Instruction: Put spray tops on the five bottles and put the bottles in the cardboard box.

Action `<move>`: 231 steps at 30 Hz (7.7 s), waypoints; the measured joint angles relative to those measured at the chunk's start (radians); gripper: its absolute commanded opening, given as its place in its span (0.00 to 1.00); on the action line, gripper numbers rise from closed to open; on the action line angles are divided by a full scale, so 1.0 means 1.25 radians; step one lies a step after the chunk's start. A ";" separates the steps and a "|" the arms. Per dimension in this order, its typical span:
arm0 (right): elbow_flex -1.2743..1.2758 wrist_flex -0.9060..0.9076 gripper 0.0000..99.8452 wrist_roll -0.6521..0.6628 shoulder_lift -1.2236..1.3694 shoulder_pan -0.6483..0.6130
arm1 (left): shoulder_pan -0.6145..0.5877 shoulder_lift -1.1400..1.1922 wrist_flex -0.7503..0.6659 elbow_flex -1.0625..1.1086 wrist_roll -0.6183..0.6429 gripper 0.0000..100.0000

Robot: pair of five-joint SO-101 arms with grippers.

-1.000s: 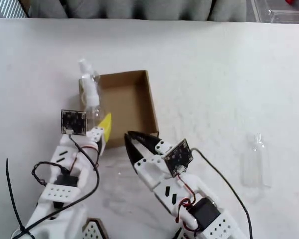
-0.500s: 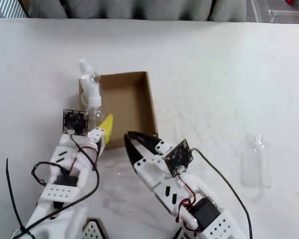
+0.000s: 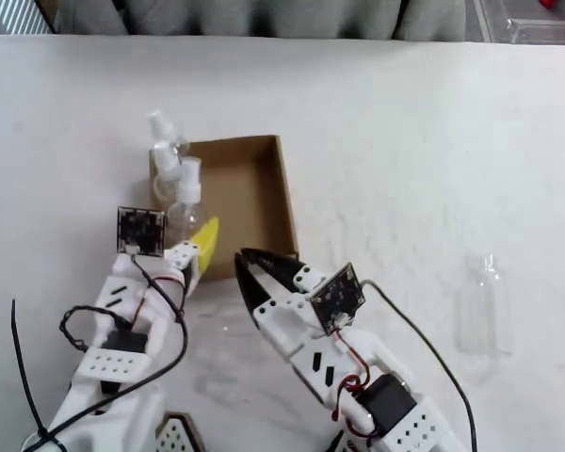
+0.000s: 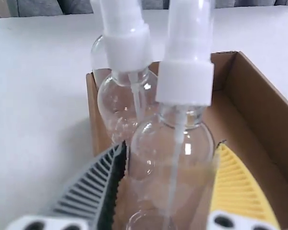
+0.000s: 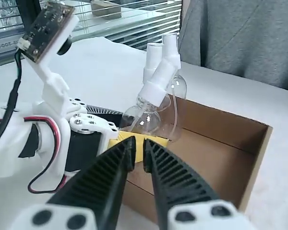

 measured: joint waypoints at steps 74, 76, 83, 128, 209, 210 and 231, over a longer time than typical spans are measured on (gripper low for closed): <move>0.000 0.000 0.02 0.000 0.000 0.025 | -0.034 -0.723 0.696 0.015 0.006 0.28; 0.000 0.000 0.02 0.000 0.000 0.027 | -0.034 -0.723 0.706 0.010 0.006 0.28; 0.000 0.000 0.02 0.000 0.000 0.029 | -0.034 -0.723 0.892 -0.115 0.006 0.27; -0.135 0.425 0.02 0.250 0.027 0.002 | -0.592 -0.545 0.962 -0.237 -0.076 0.27; -0.524 0.097 0.02 0.254 1.166 -0.355 | -0.830 0.410 0.751 -0.595 0.145 0.09; -0.536 0.092 0.02 0.237 1.166 -0.355 | -0.832 0.410 0.765 -0.605 0.145 0.09; -0.594 -0.276 0.29 0.190 1.166 -0.355 | -0.890 0.415 0.803 -0.628 0.198 0.09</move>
